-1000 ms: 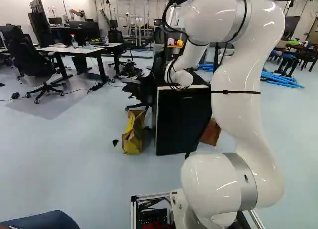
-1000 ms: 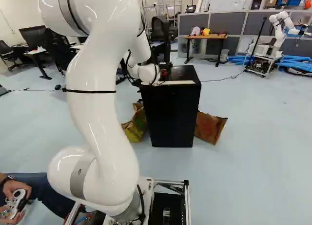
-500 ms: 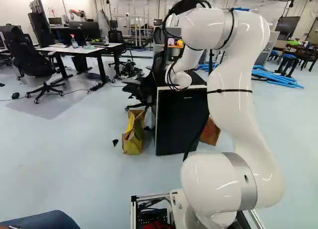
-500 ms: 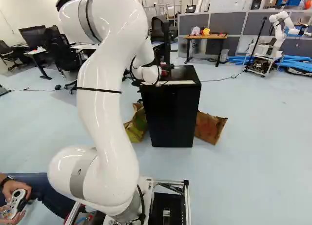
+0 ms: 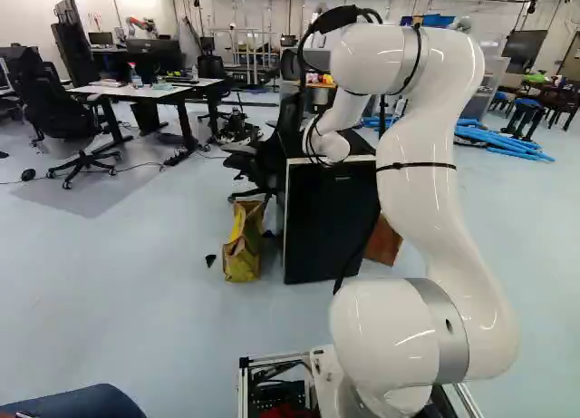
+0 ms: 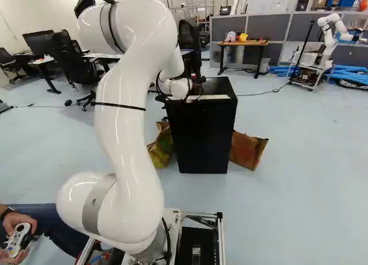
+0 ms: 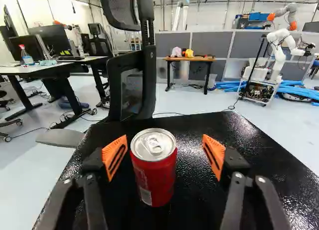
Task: Grab a drink from the fridge
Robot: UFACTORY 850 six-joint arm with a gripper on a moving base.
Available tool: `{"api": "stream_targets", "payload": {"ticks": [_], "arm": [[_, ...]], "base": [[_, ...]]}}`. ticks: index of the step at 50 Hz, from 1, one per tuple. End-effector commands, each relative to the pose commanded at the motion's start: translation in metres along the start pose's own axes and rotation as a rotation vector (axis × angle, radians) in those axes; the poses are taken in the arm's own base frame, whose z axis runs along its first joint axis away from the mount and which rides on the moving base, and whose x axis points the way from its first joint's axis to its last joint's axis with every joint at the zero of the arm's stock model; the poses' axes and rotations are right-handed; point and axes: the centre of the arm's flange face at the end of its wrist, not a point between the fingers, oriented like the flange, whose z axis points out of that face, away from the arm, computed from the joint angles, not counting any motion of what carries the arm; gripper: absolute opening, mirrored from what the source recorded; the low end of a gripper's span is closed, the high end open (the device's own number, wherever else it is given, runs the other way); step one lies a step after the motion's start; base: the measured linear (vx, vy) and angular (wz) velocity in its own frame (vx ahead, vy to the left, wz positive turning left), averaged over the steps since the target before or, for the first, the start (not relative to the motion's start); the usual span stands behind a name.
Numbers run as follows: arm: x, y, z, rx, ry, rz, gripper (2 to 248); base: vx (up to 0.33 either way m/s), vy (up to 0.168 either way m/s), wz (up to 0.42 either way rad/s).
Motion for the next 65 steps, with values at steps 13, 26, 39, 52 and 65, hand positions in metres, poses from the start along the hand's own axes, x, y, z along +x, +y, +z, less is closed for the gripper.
{"api": "stream_targets", "payload": {"ticks": [13,26,39,52,65], "arm": [[0.000,0.000,0.000,0.000,0.000,0.000,141],[0.006,0.000,-0.001,0.000,0.010,0.000,100],[0.021,0.000,-0.004,0.000,0.031,0.000,100],[0.036,0.000,-0.007,0.001,0.054,0.001,100],[0.049,0.000,-0.009,0.001,0.074,0.001,100]], "base": [[0.000,0.000,0.000],[0.000,0.000,0.000],[0.000,0.000,0.000],[0.000,0.000,0.000],[0.000,0.000,0.000]]}}
